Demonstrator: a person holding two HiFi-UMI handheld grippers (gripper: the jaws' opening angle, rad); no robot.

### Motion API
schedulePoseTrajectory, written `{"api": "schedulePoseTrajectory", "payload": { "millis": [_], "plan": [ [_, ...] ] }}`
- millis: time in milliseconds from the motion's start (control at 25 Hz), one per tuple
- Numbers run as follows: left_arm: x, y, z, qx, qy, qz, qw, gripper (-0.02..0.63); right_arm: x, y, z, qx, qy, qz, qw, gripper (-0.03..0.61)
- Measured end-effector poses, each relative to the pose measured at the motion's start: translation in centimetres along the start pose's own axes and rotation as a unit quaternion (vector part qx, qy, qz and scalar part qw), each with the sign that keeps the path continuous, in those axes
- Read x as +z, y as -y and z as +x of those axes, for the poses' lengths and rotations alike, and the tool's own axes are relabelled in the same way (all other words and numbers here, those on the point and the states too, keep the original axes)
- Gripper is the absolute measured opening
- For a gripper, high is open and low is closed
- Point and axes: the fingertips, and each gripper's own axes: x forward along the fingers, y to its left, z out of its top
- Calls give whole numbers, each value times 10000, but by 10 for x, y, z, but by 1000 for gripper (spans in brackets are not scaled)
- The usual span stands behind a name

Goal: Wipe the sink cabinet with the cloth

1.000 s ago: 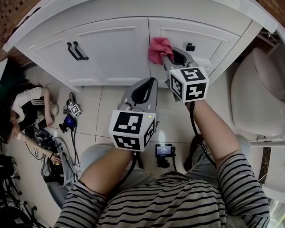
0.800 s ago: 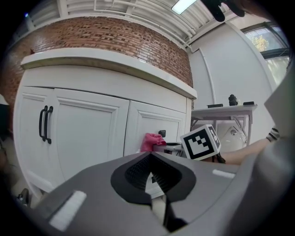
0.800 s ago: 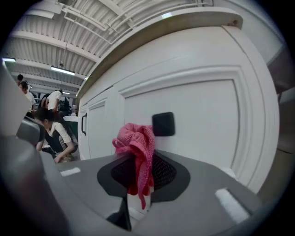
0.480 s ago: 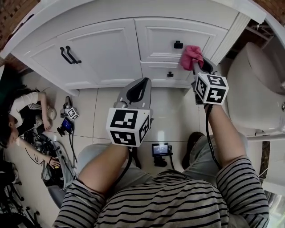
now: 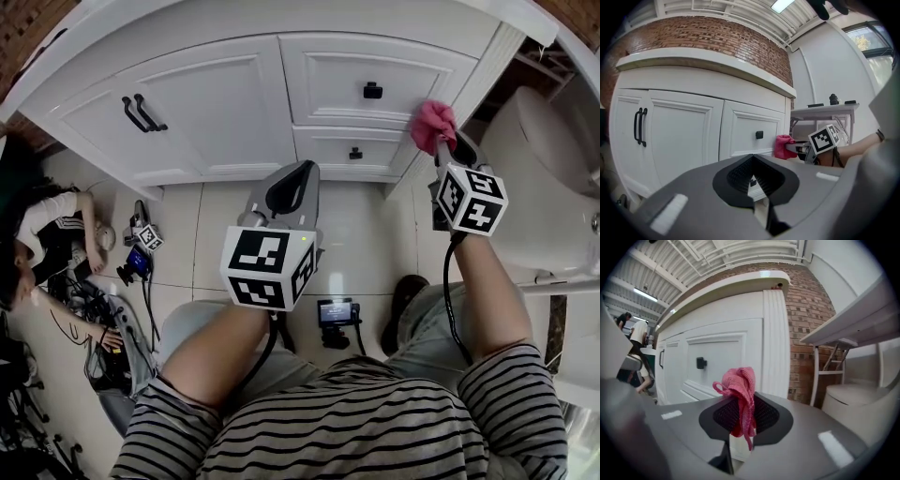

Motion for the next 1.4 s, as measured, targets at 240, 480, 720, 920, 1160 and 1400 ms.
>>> {"api": "schedulePoseTrajectory", "payload": {
  "millis": [240,480,720,920,1160,1400],
  "plan": [
    [11,-1,-4,-58,163,-138,9998,2,-10,-155,26,1678,189,-303,9852,69],
    [11,-17,-6,111,187,-184,9996,2,-47,-241,75,2035,69,-992,9740,69],
    [9,-21,-2,79,143,-243,9996,2,-59,-189,79,1574,120,-1233,9797,71],
    [2,-6,7,-77,18,-206,9998,2,-69,-101,59,722,12,-898,9933,71],
    [-3,6,6,-133,-33,-39,9999,2,-97,5,41,-462,-367,-525,9969,71],
    [5,-7,-4,-31,89,-240,9997,0,-92,-26,30,-256,-304,183,9990,67]
  ]
}}
